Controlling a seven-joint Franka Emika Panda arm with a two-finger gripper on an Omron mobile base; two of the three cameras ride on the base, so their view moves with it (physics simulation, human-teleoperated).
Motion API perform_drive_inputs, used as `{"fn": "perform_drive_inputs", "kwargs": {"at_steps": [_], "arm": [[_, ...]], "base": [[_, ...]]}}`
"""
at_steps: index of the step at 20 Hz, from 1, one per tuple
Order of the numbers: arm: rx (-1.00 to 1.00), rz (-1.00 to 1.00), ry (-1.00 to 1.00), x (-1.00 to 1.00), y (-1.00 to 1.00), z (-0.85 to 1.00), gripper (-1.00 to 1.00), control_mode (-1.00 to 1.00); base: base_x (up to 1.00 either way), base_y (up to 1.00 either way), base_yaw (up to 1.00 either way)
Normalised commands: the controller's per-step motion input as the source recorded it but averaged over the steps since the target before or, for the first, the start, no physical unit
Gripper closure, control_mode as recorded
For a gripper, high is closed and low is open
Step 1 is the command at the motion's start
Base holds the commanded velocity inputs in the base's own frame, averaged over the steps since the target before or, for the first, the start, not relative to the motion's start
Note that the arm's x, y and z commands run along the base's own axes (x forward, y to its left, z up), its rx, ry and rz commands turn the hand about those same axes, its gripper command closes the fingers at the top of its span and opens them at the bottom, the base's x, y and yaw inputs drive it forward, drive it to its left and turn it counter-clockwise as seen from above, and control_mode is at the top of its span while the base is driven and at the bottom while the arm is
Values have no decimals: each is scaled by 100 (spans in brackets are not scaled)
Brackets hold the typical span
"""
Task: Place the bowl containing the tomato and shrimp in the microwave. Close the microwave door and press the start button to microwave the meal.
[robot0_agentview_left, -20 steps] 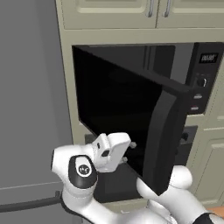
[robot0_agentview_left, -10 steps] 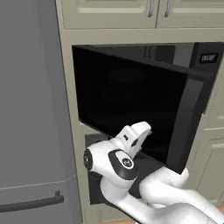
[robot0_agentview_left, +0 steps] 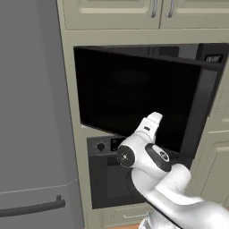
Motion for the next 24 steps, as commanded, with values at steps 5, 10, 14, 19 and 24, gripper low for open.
{"fn": "perform_drive_inputs", "kwargs": {"at_steps": [5,10,14,19,24], "arm": [[0,26,17,69,-23,16,-100,-100],[0,23,19,70,-22,14,-100,-100],[1,24,16,65,-26,6,-100,-100],[3,26,15,68,-32,0,-100,-100],[3,26,16,70,-34,0,-100,-100]], "base": [[0,0,0],[0,0,0],[0,0,0],[0,0,0],[0,0,0]]}}
